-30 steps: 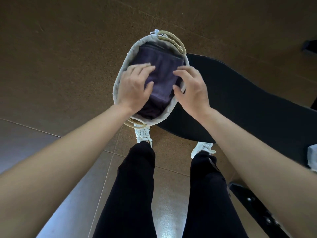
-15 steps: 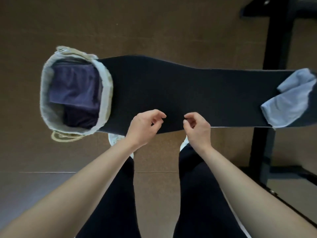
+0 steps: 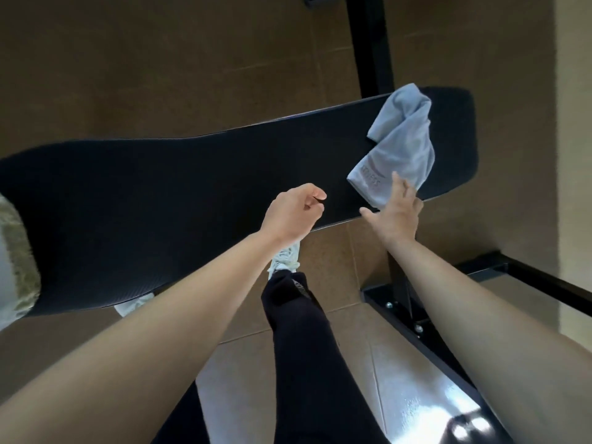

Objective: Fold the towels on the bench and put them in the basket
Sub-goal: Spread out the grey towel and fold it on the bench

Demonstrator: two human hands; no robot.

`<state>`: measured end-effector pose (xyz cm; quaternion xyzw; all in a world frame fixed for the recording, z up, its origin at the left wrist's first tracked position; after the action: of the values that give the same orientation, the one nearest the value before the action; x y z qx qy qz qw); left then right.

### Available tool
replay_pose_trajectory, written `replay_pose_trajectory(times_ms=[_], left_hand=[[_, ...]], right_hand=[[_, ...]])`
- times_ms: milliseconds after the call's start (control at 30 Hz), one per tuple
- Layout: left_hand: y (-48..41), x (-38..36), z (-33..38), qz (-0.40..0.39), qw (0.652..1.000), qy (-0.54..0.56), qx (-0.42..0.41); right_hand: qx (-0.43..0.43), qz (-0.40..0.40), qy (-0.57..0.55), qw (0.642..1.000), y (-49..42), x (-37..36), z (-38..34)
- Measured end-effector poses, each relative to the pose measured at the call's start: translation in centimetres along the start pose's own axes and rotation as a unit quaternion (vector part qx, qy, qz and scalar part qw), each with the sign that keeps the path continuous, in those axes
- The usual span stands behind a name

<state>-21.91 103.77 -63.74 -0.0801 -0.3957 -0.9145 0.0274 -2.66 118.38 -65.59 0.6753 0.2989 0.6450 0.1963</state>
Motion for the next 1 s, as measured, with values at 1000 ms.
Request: replay_pose_trajectory(times_ms=[1000], left_hand=[[-4.0,-0.3,8.5,0.087,0.953,-0.233,-0.172]], right_hand=[[0.217,-0.083,-0.142,0.962,1.8,4.7,-6.4]])
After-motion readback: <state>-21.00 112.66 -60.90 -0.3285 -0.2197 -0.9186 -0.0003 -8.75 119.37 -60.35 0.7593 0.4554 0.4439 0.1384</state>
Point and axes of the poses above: each hand's wrist, its own y-axis away from the middle knuckle, its own x-axis out of the back of the hand, z = x × y, the point moved 9 cm from there along -y, towards the middle knuckle, and after that the axes turned 8 degrees about -z, right-handed, at the moved point
